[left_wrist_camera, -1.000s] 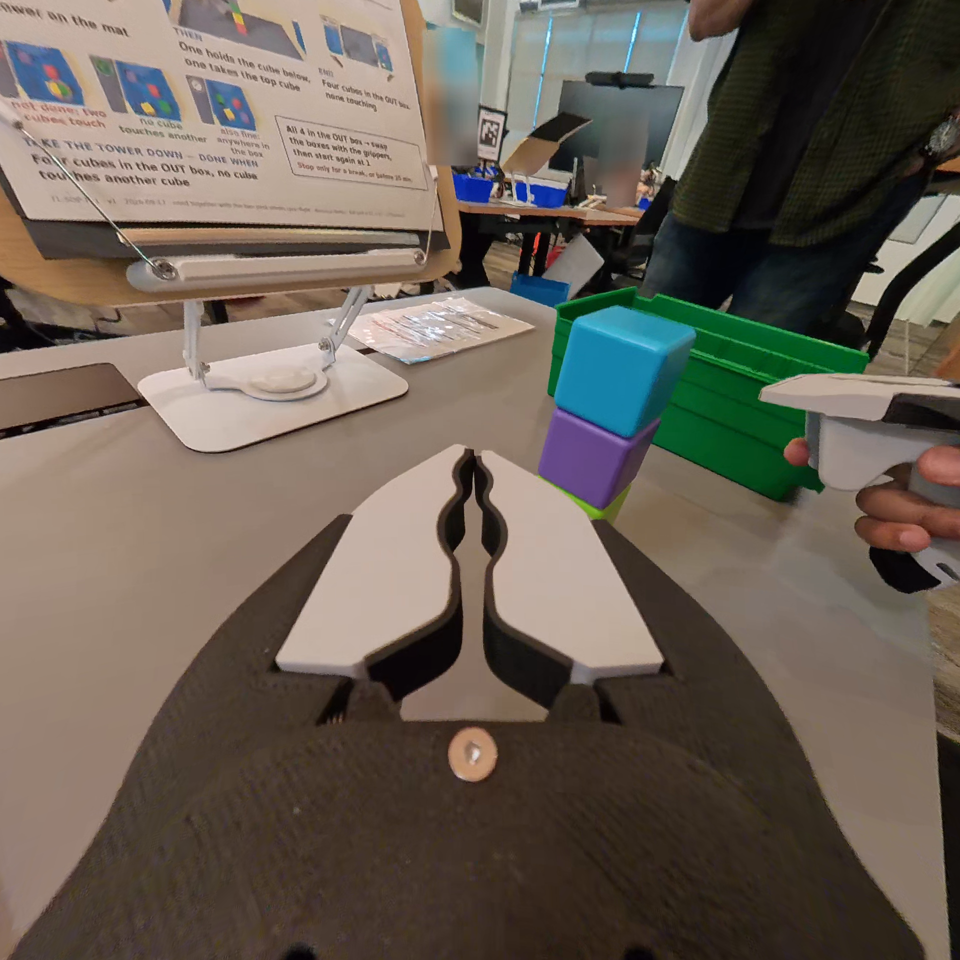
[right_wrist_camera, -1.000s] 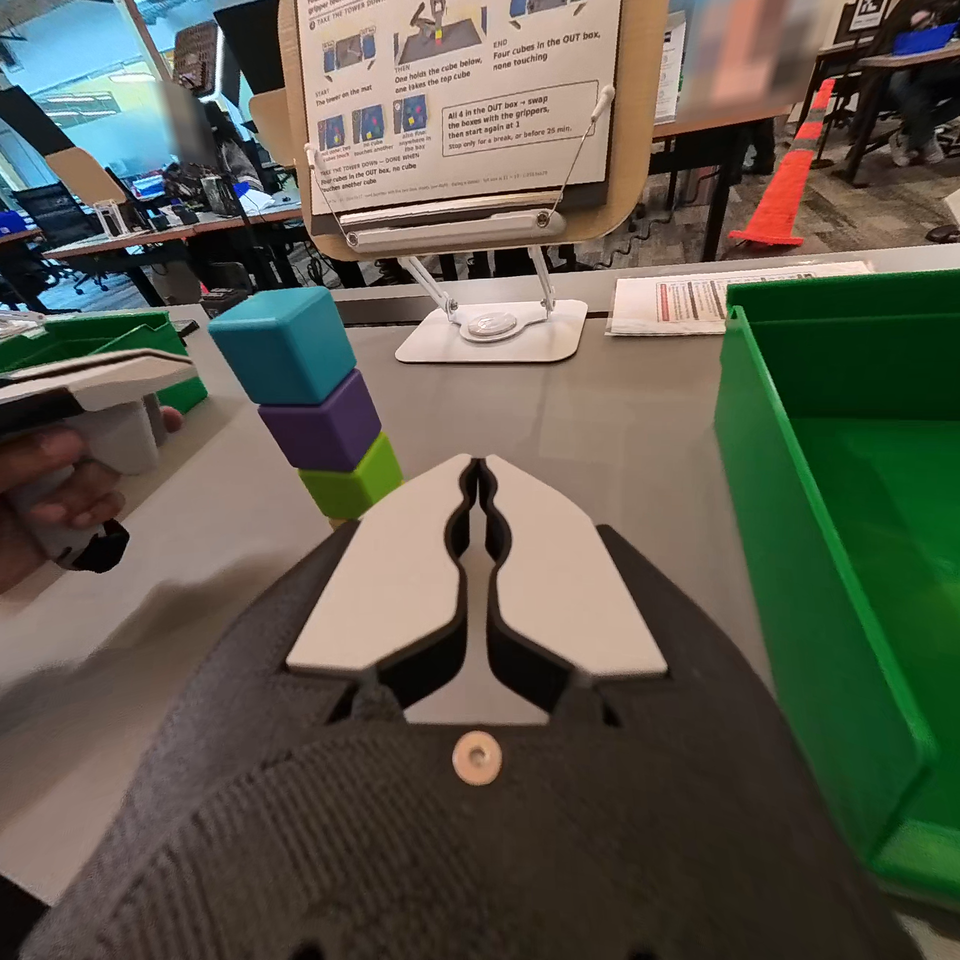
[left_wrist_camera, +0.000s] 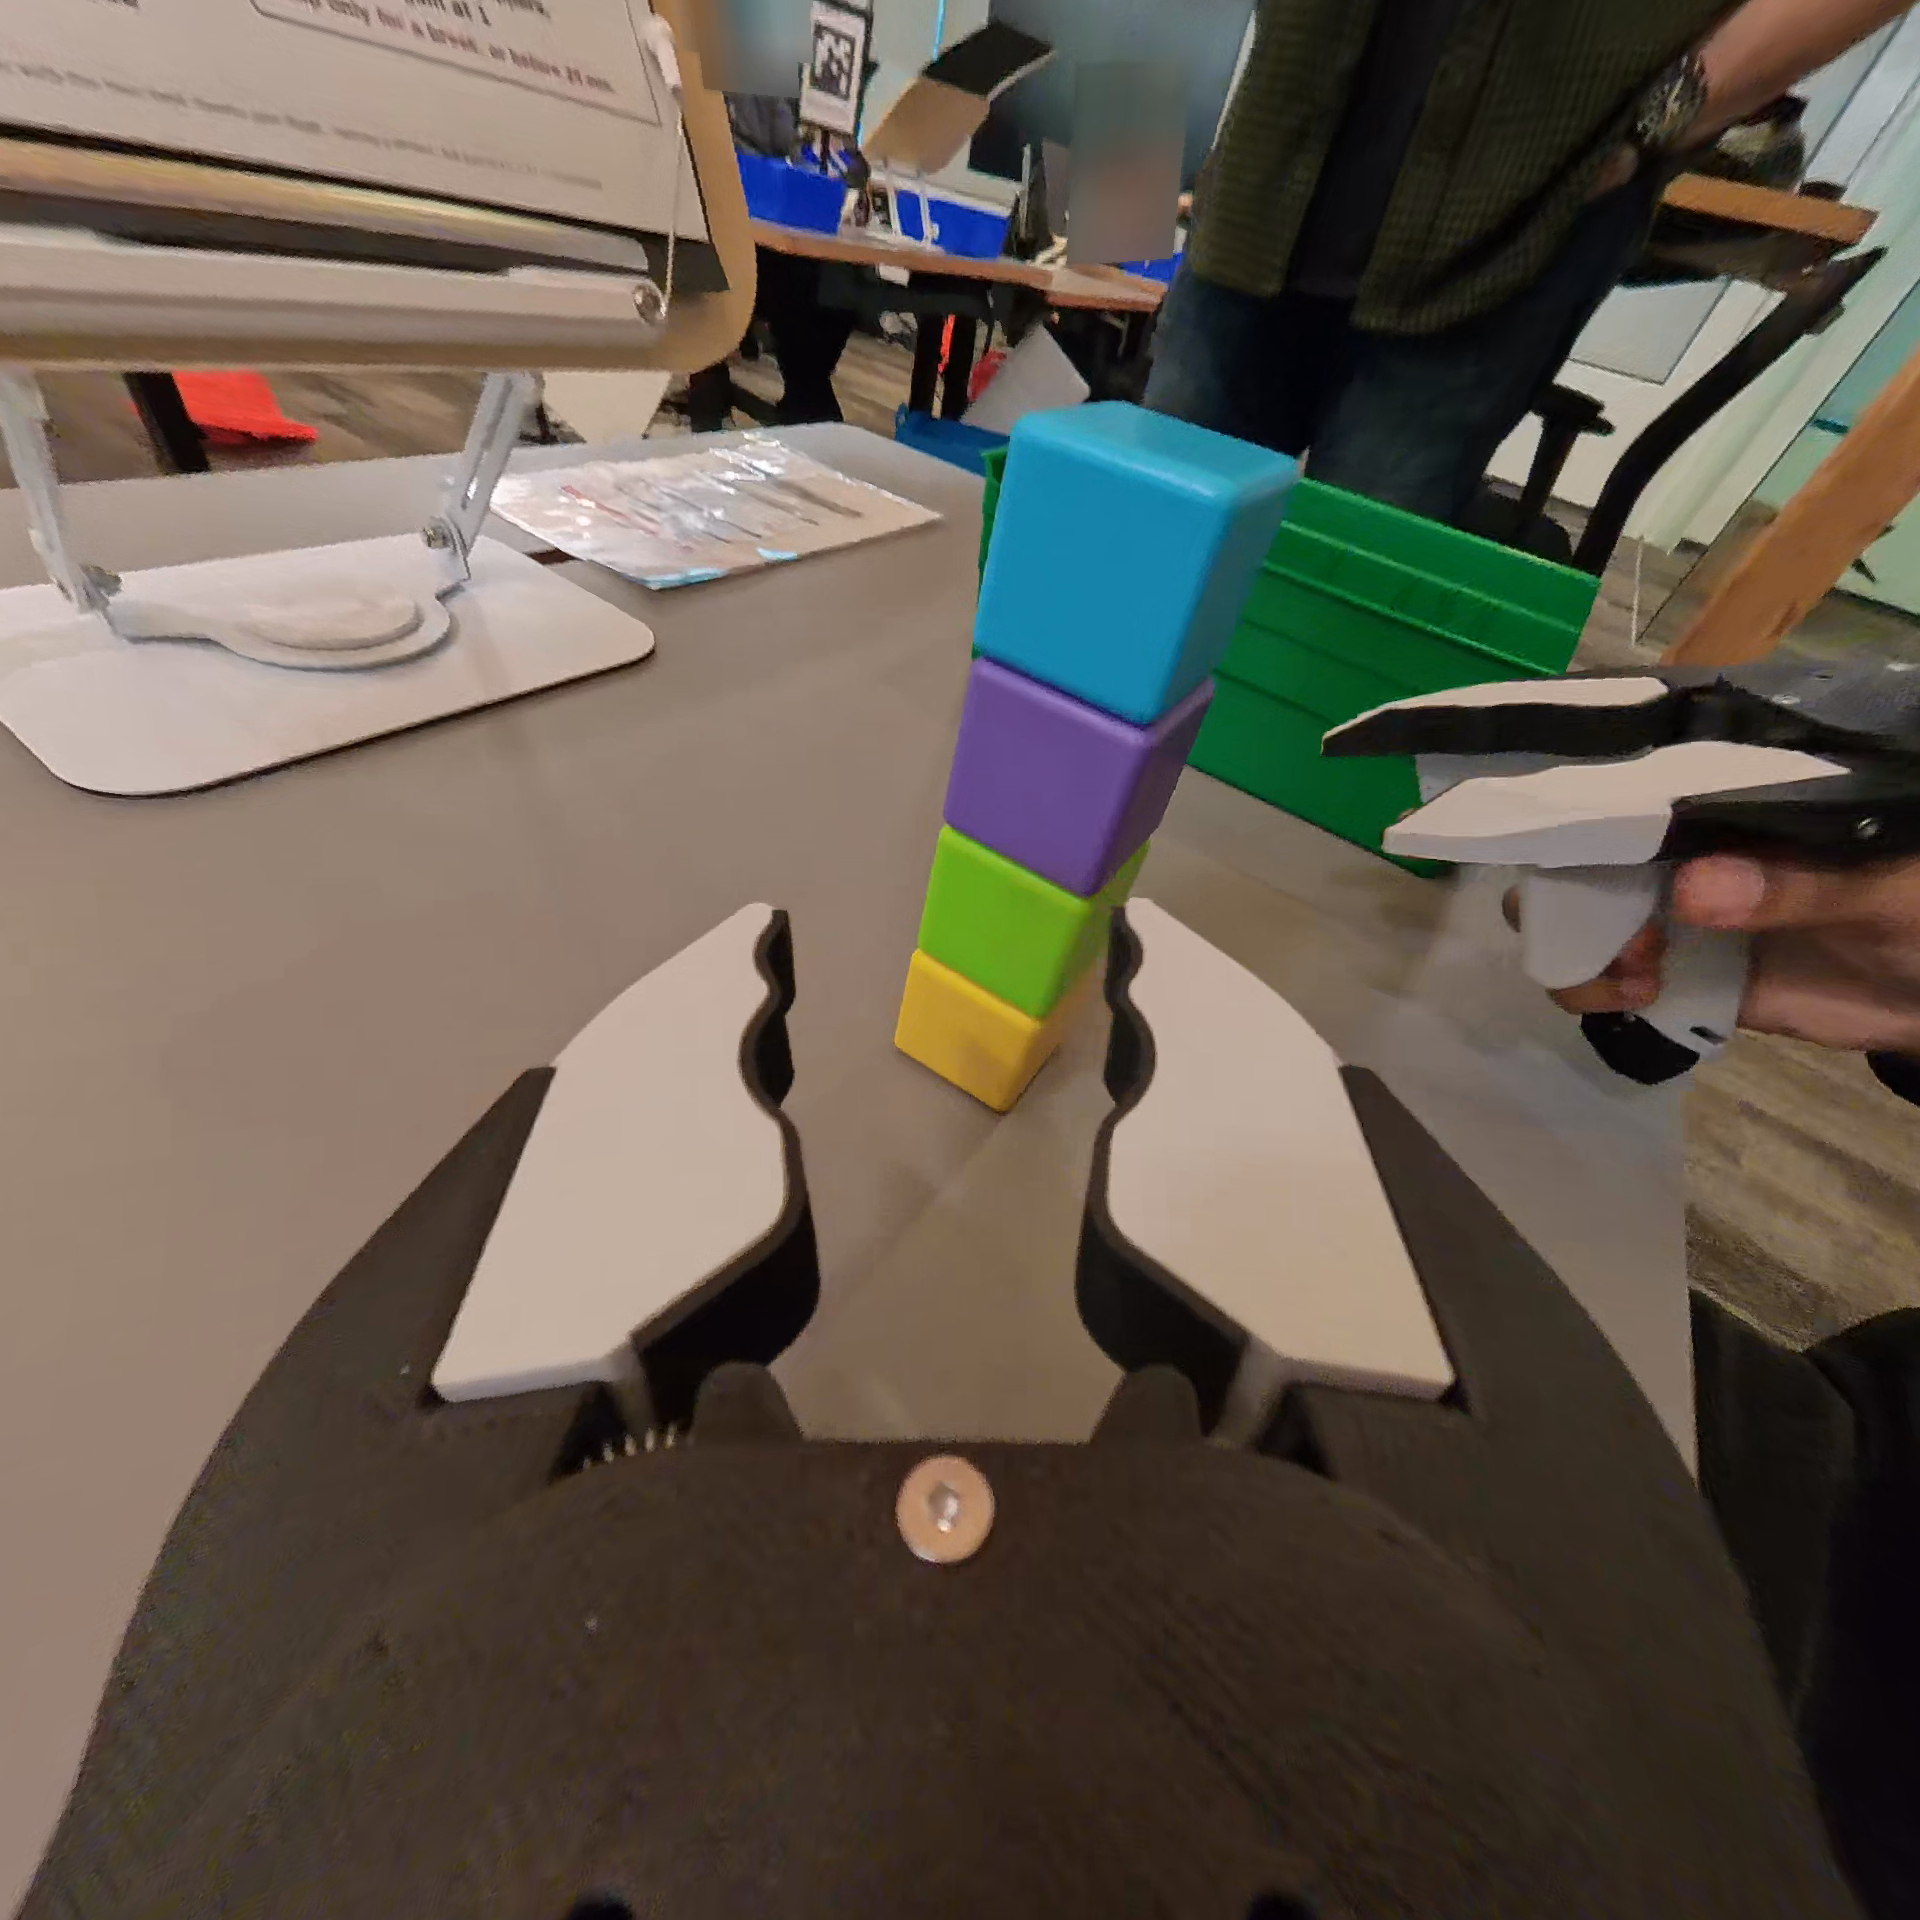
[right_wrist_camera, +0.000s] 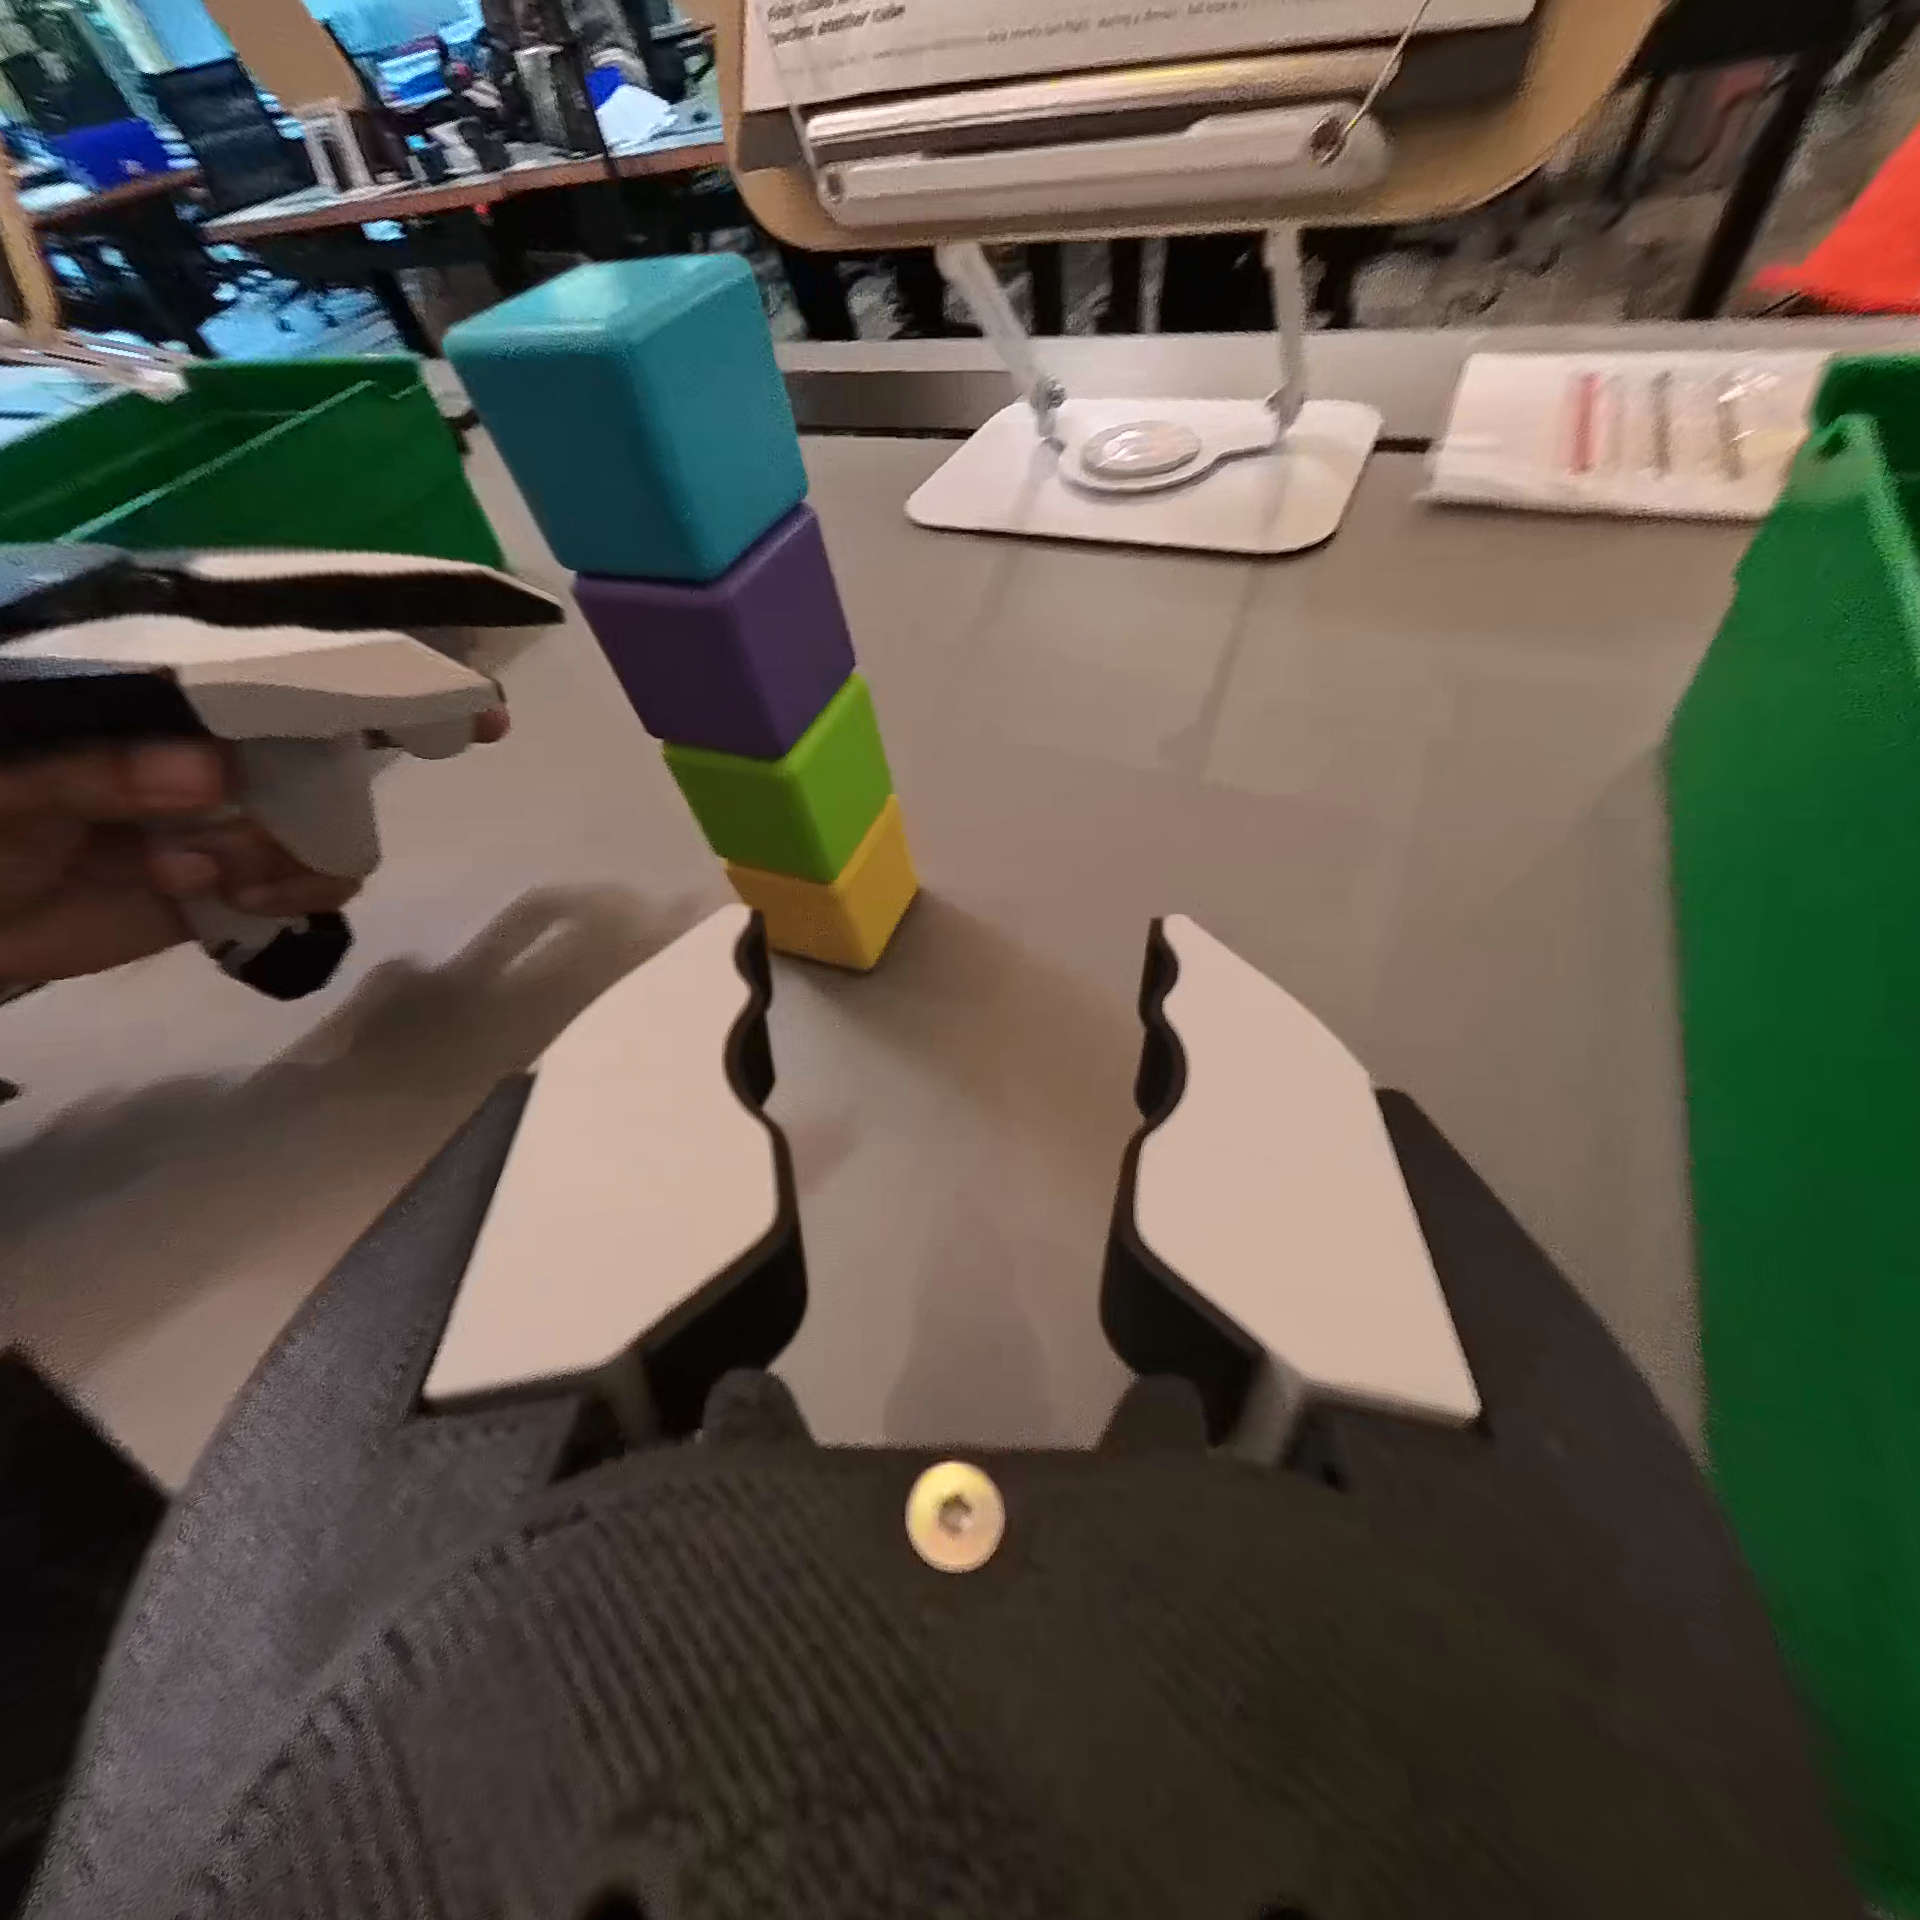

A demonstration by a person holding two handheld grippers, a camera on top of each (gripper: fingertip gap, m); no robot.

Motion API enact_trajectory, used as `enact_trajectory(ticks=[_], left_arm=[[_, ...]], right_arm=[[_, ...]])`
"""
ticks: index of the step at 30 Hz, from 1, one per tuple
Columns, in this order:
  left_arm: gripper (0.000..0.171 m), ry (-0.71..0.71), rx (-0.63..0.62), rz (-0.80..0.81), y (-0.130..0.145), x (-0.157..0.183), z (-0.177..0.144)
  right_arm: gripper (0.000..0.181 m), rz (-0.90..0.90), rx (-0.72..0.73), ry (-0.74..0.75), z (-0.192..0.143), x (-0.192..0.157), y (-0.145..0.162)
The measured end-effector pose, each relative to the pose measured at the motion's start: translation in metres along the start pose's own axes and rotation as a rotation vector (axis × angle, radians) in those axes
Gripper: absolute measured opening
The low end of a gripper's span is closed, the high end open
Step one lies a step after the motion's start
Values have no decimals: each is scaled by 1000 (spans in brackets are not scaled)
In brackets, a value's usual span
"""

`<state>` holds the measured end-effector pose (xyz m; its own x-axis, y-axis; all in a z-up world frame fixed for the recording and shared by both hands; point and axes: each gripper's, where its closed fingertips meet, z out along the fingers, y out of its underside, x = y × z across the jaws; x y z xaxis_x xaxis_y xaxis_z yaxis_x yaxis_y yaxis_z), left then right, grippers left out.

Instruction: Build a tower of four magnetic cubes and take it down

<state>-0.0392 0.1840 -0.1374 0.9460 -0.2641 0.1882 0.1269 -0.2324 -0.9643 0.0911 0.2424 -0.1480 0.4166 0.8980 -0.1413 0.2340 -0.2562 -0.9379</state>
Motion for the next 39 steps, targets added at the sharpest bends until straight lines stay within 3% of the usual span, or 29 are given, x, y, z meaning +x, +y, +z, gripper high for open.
enact_trajectory(ticks=[1, 3, 7, 16, 21, 24, 27, 31, 39], left_arm=[[62, 11, -12, -23, 2, 2, 1], [69, 35, -38, -70, 5, 5, 4], [82, 46, -84, -115, 14, 5, 7], [82, 59, -84, -59, 16, 7, 8], [105, 70, -88, -81, 16, 10, 11], [105, 125, -84, -16, 13, 25, 10], [108, 133, -61, 54, 11, 31, 11], [93, 47, -57, 139, 13, 20, 14], [99, 140, 17, 104, -1, 22, 22]], right_arm=[[67, 16, -11, -30, 0, -3, 0], [46, -1, -10, -84, 0, -9, 0], [72, -27, -24, -41, 5, -4, 5], [79, 9, -35, -58, 7, -4, 11], [88, 30, -103, -86, 13, -8, 24], [97, 40, -135, -146, 14, -19, 28], [91, 38, -164, -204, 17, -29, 30], [86, 38, -72, -231, 20, -28, 9], [93, 37, 137, -464, 17, -41, -36]])
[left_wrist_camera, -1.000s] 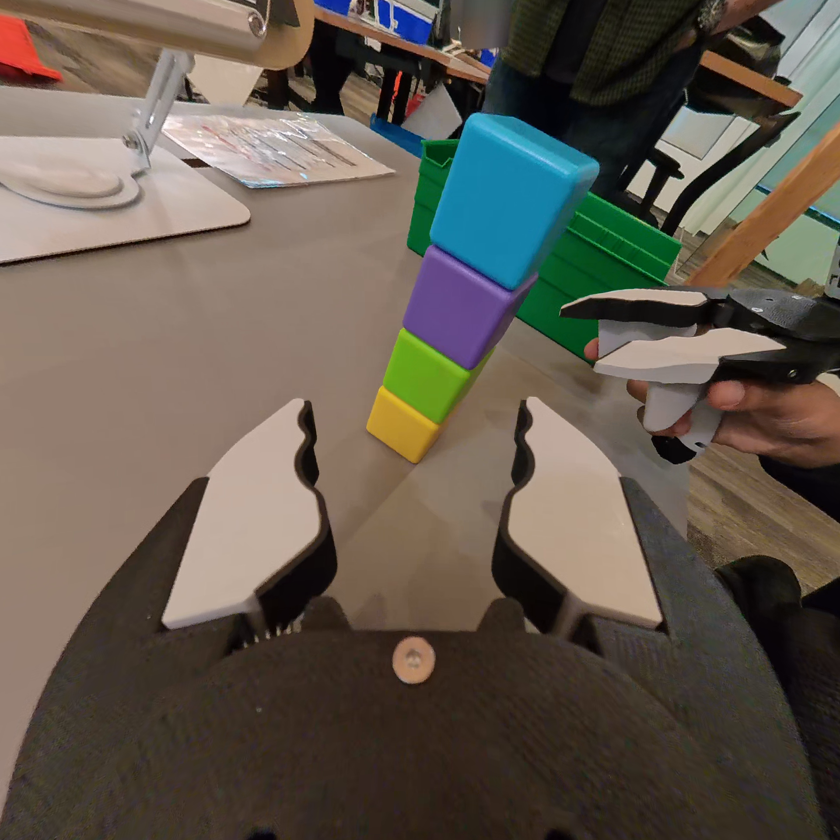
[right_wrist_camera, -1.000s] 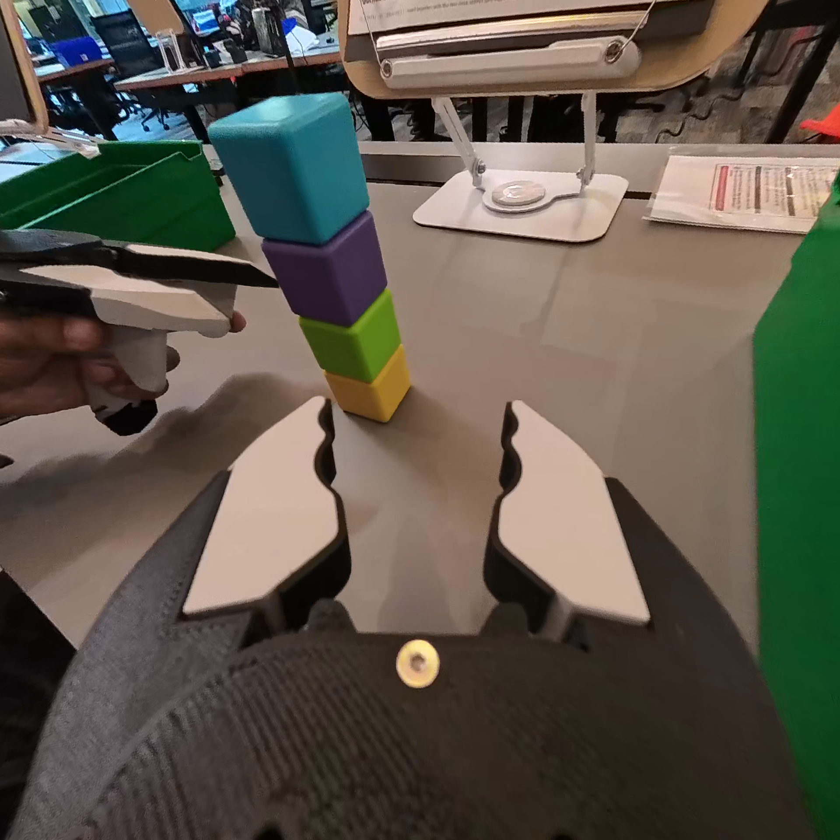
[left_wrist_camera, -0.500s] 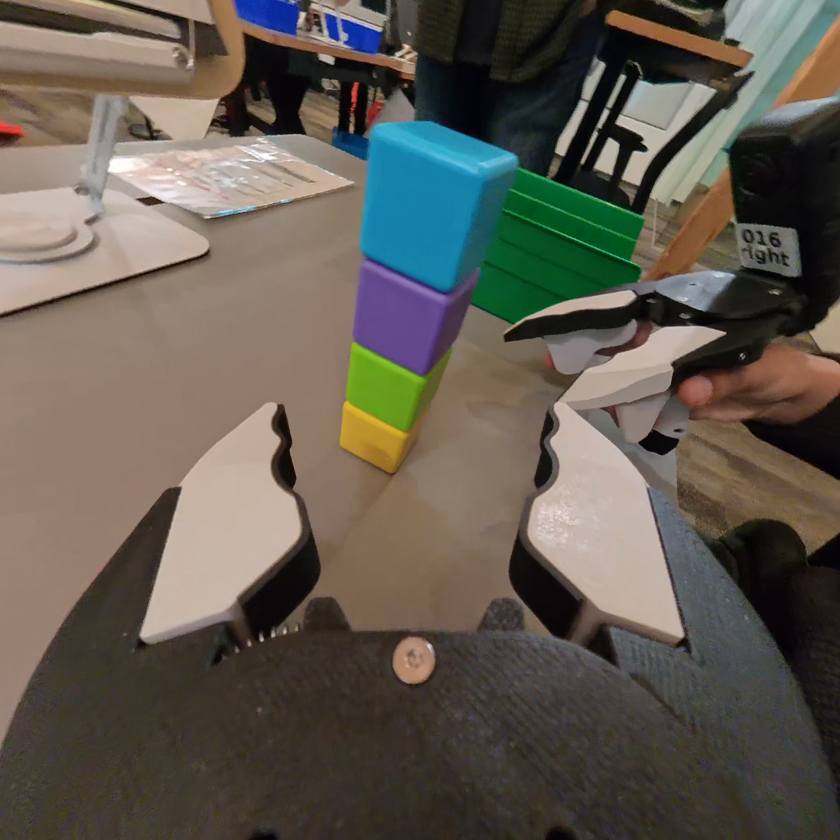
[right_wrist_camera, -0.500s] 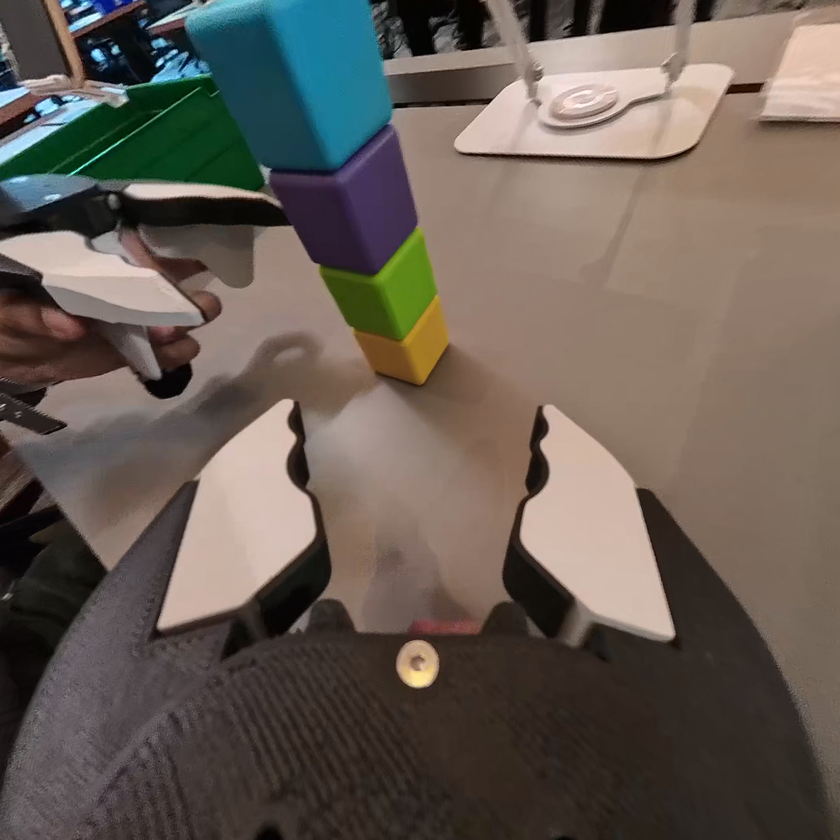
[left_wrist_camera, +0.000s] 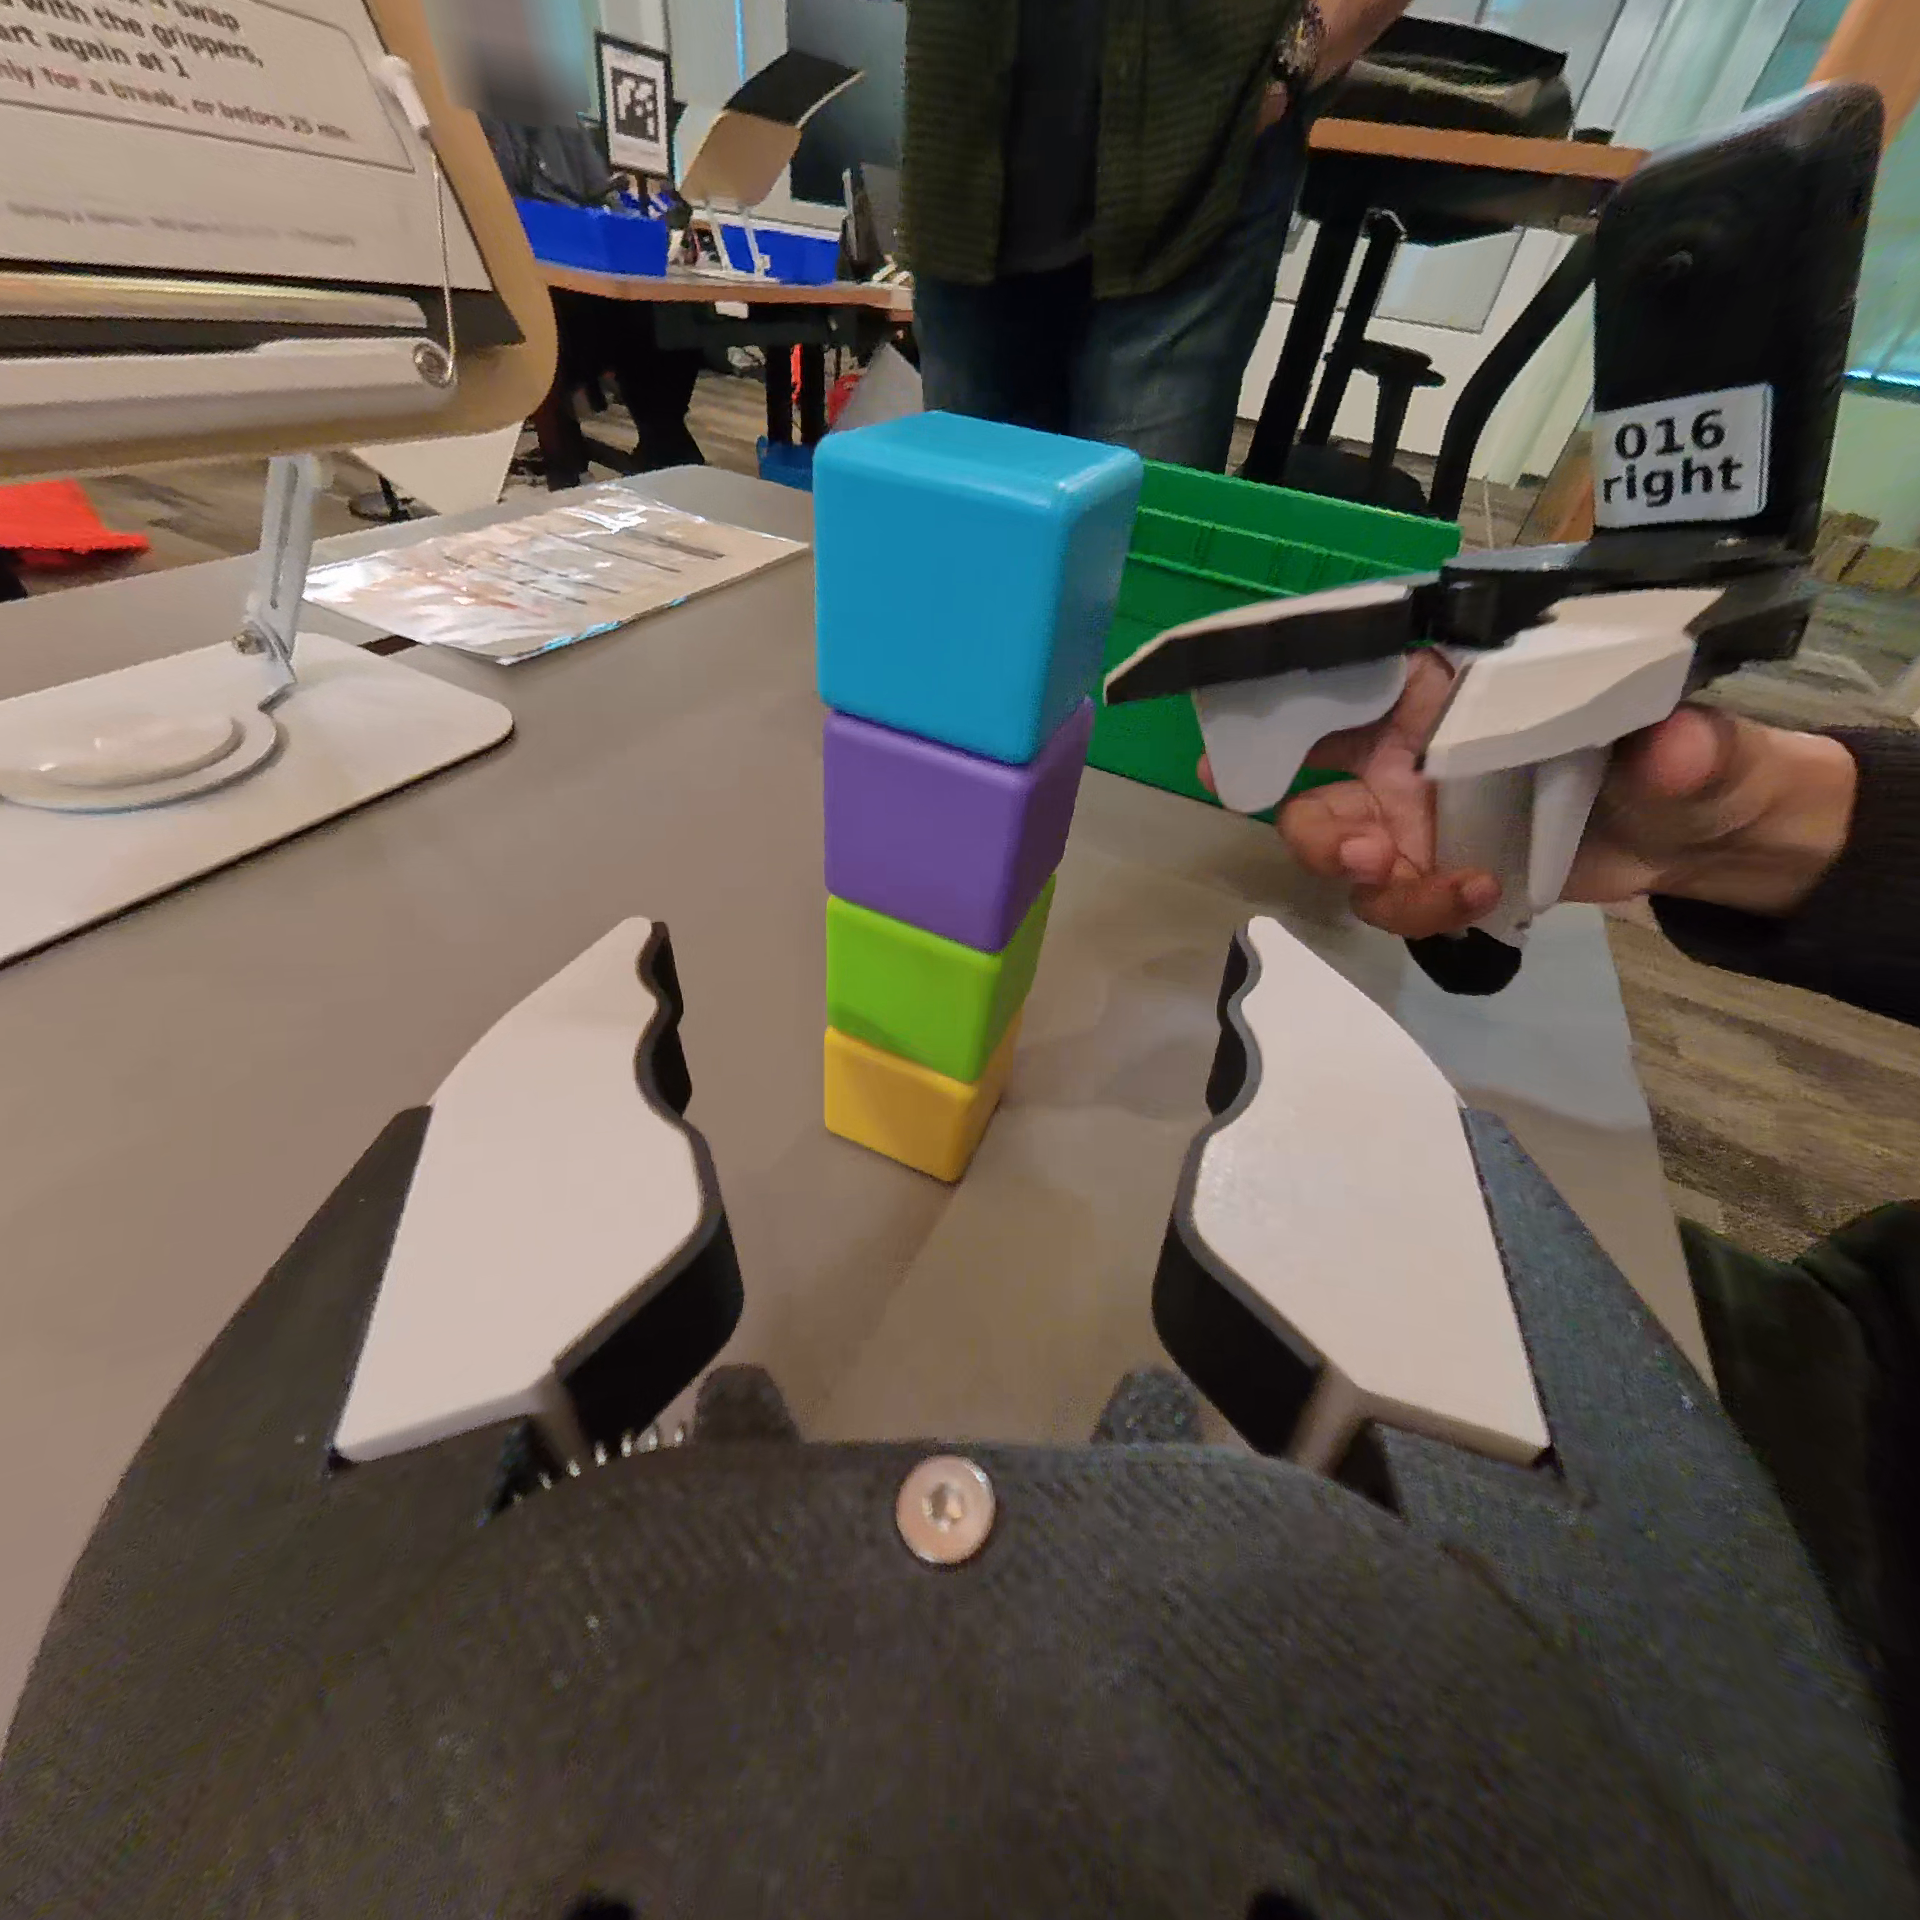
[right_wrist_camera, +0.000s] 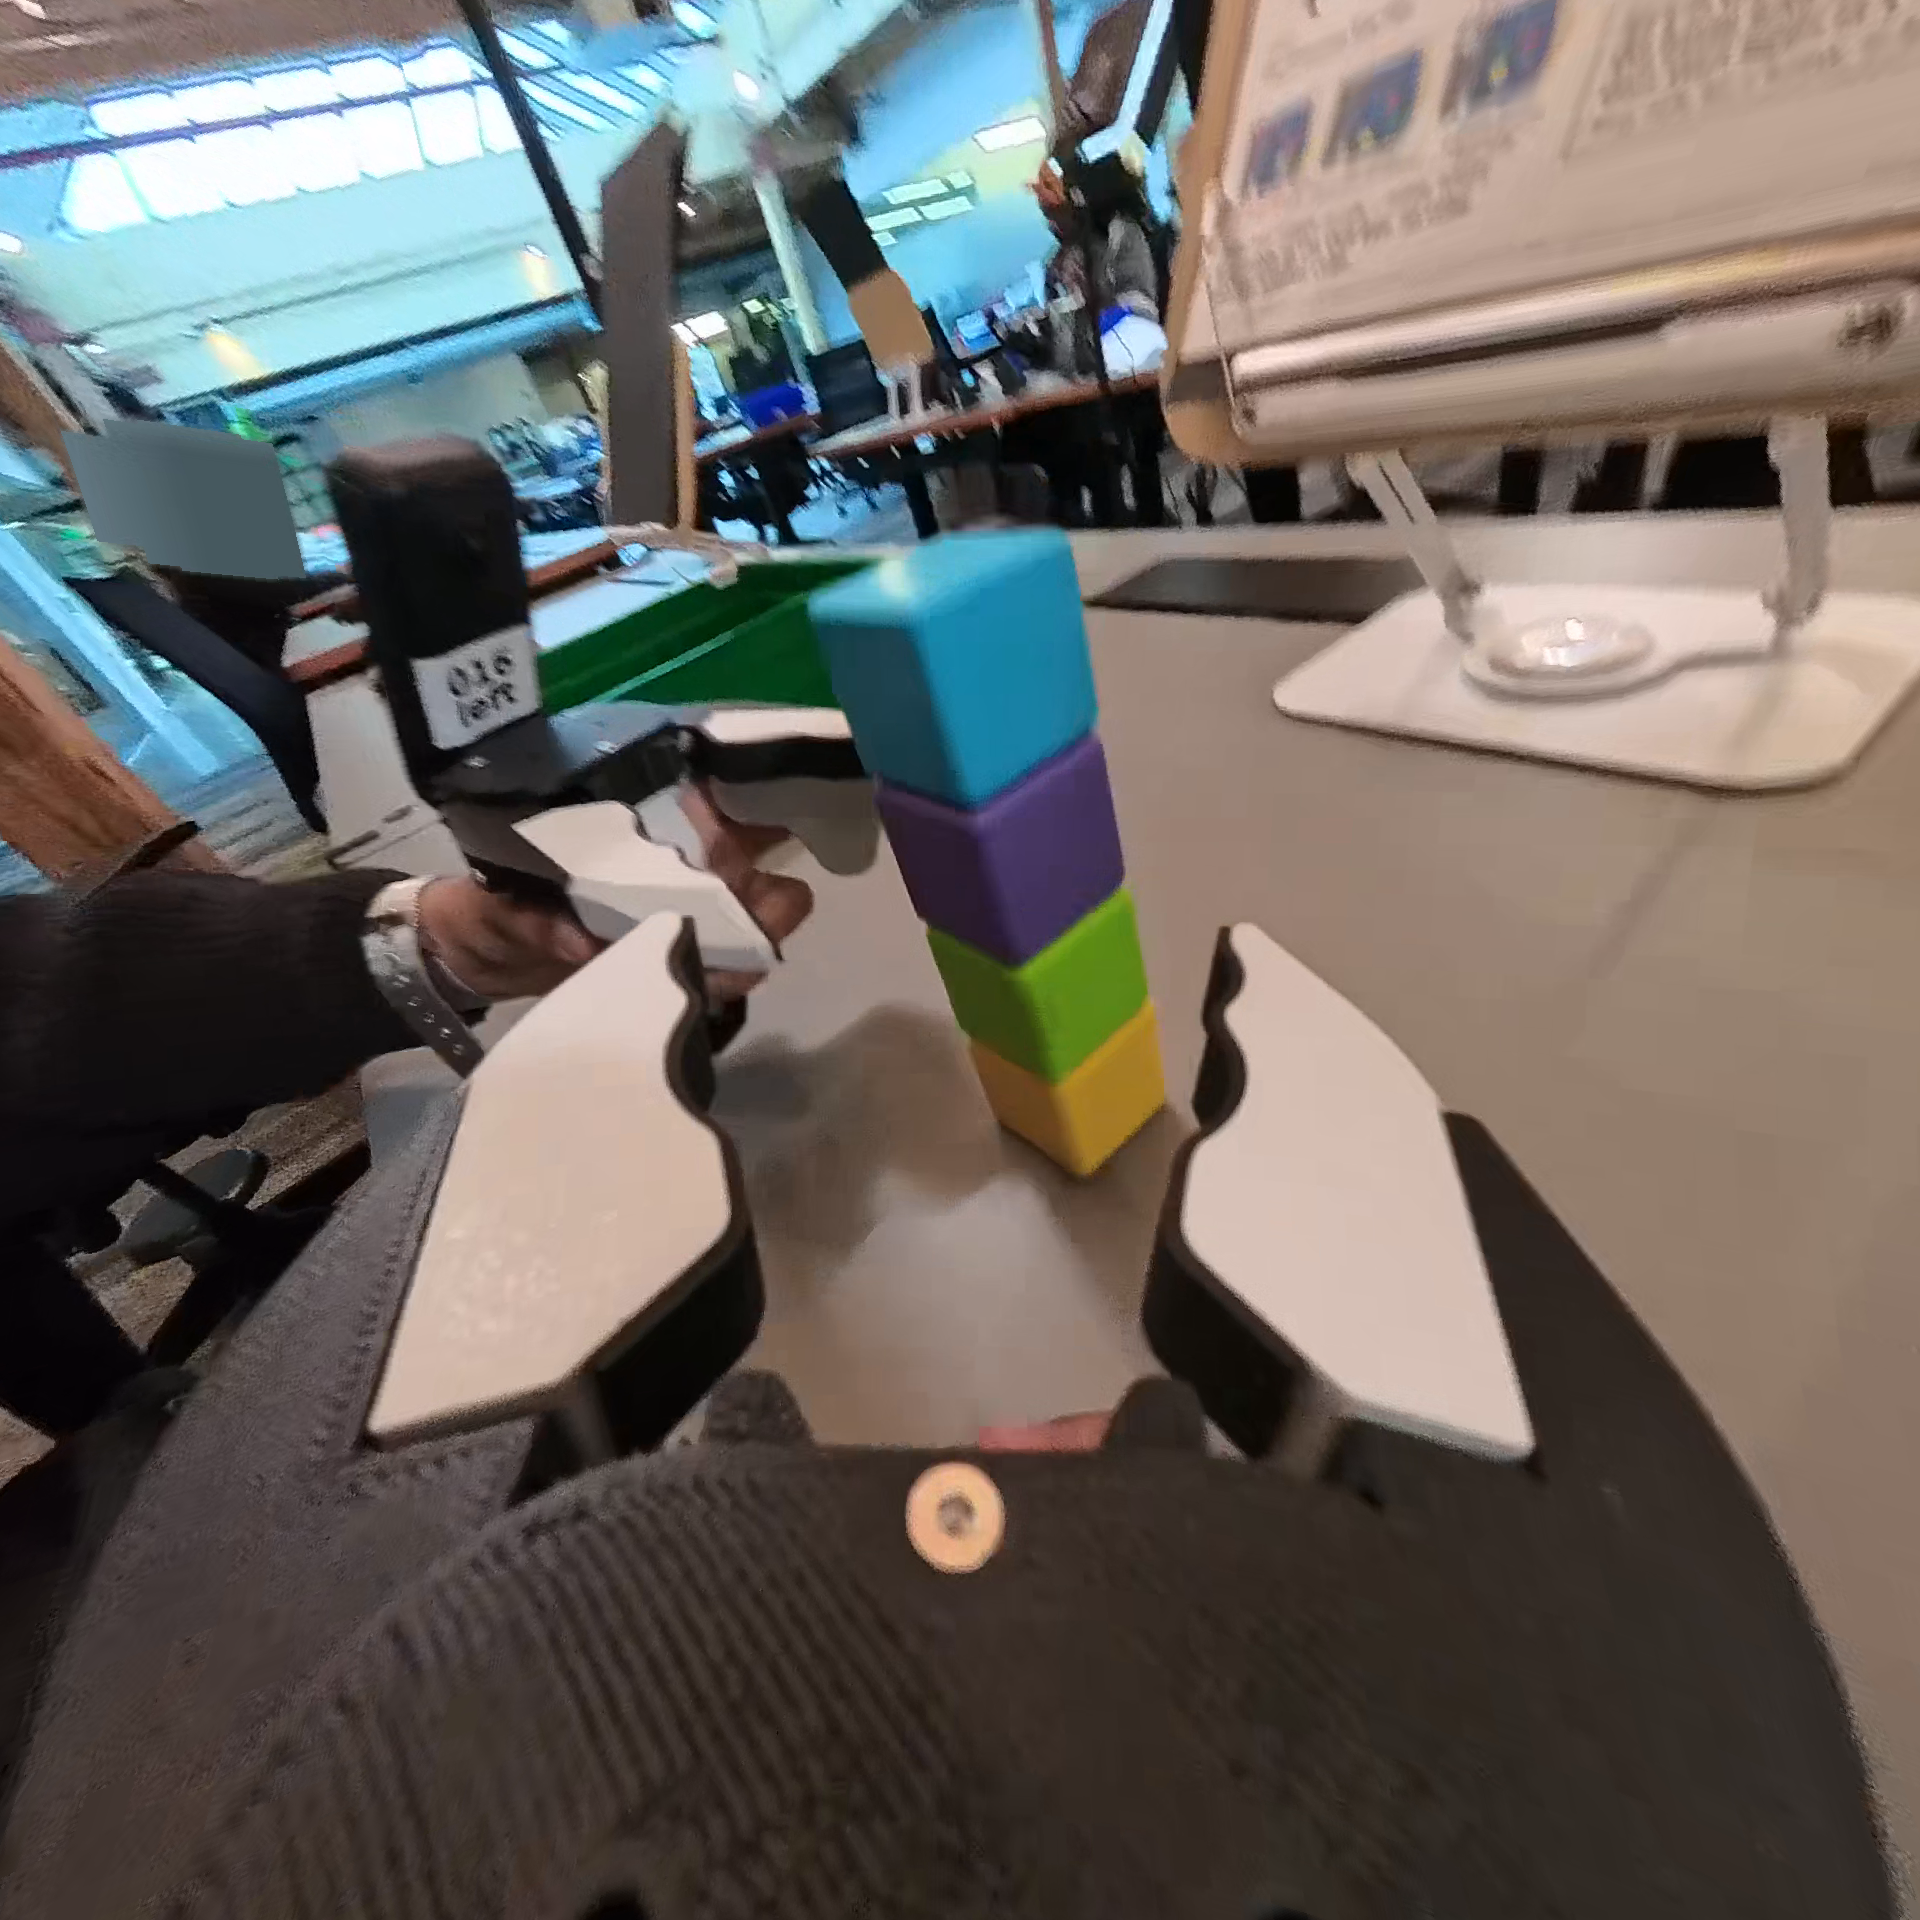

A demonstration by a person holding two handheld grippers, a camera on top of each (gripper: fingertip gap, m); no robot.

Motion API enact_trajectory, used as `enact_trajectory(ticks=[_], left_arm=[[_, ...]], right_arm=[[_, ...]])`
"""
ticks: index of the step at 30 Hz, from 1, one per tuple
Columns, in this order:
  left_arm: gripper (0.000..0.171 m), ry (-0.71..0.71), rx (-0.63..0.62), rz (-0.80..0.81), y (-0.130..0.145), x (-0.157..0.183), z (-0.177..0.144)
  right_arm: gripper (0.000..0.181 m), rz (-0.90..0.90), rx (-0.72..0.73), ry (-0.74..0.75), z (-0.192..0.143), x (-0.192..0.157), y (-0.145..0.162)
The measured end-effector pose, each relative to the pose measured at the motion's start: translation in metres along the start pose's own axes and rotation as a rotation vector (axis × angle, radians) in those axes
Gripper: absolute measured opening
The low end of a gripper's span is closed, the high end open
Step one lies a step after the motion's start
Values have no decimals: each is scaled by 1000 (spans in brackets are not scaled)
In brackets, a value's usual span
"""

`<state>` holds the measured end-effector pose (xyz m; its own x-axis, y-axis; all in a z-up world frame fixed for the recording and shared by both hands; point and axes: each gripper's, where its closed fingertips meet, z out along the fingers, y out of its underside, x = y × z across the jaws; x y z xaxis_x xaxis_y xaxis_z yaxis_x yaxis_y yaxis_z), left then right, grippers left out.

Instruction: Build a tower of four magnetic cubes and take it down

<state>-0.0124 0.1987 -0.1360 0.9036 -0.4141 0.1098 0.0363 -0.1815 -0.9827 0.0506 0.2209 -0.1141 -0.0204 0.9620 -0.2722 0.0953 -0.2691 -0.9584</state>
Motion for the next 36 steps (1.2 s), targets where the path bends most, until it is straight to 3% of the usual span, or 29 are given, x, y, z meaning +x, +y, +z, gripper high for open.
enact_trajectory(ticks=[8, 16, 23, 31, 36], left_arm=[[98, 58, -49, 28, 6, -9, 18], [94, 253, -25, -45, -8, 4, 31], [87, 317, -13, -35, -8, 10, 42], [60, 262, 18, 27, -2, 0, 46], [51, 303, 20, 16, -3, 2, 42]], right_arm=[[94, -90, 88, -79, 21, 5, -36], [85, -82, 115, -220, 28, 4, -68], [82, -102, 77, -283, 41, 4, -60], [75, -197, 4, -324, 60, -3, -42], [73, -193, -10, -352, 64, -5, -33]])
